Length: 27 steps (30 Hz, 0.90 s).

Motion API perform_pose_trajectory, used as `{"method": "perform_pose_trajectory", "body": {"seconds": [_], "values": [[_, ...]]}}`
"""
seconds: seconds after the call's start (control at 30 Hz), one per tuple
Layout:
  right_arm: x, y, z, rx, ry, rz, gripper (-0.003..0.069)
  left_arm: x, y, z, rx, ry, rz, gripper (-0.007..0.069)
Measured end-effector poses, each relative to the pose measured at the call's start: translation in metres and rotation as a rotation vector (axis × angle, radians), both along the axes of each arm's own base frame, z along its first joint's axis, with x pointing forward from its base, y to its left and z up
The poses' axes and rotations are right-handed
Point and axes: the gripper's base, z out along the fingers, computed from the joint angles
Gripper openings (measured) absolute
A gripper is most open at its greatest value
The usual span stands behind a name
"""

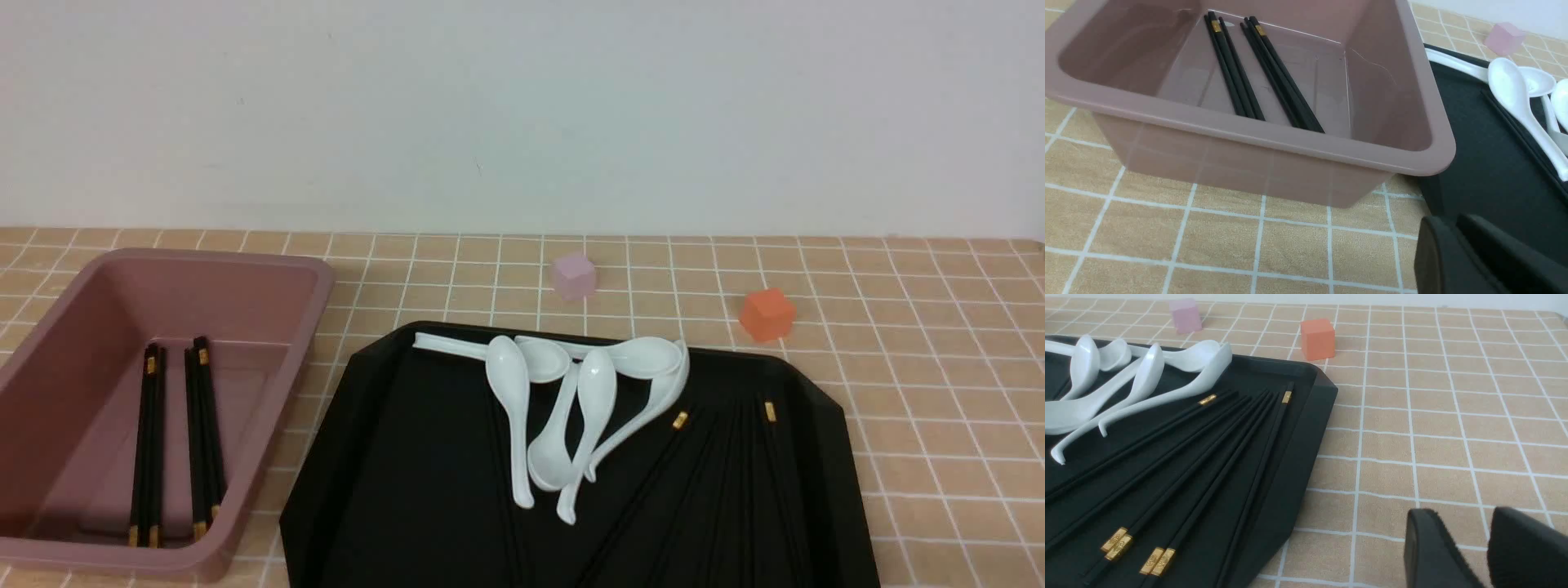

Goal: On brown tablecloth take chopsticks from black tray and put them in box.
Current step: 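Reach over to the black tray and grasp a pair of chopsticks with the left gripper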

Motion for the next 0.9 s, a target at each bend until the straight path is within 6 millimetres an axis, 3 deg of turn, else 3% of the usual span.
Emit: {"method": "perform_pose_trajectory", "body": {"seconds": [0.9], "values": [[0.0000, 0.0000, 0.0000, 0.000, 0.000, 0.000, 0.0240, 0.0000, 0.0000, 0.0000, 0.000, 0.000, 0.000, 0.0093]]}}
